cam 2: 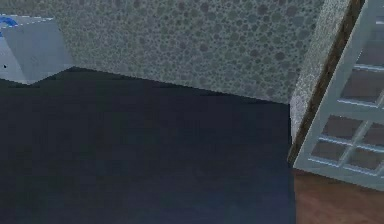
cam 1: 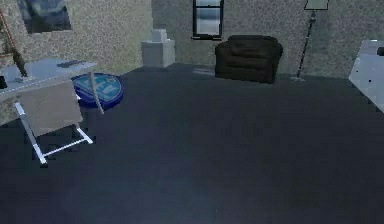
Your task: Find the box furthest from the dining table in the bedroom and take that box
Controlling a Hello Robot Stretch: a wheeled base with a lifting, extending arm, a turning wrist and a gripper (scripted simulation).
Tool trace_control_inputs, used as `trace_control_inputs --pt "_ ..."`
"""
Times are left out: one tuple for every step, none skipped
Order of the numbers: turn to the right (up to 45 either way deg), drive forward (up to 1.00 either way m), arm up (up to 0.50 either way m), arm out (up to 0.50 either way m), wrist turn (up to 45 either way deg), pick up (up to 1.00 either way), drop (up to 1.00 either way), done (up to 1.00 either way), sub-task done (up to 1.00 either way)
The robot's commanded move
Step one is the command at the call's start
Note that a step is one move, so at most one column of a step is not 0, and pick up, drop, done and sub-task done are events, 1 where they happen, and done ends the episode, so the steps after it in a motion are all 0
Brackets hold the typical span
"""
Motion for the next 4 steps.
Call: trace_control_inputs --pt "0.0 0.10 0.00 0.00 0.0 0.00 0.00 0.00 0.00" --pt "-45.0 0.00 0.00 0.00 0.0 0.00 0.00 0.00 0.00" --pt "-21.0 0.00 0.00 0.00 0.0 0.00 0.00 0.00 0.00" --pt "0.0 1.00 0.00 0.00 0.0 0.00 0.00 0.00 0.00"
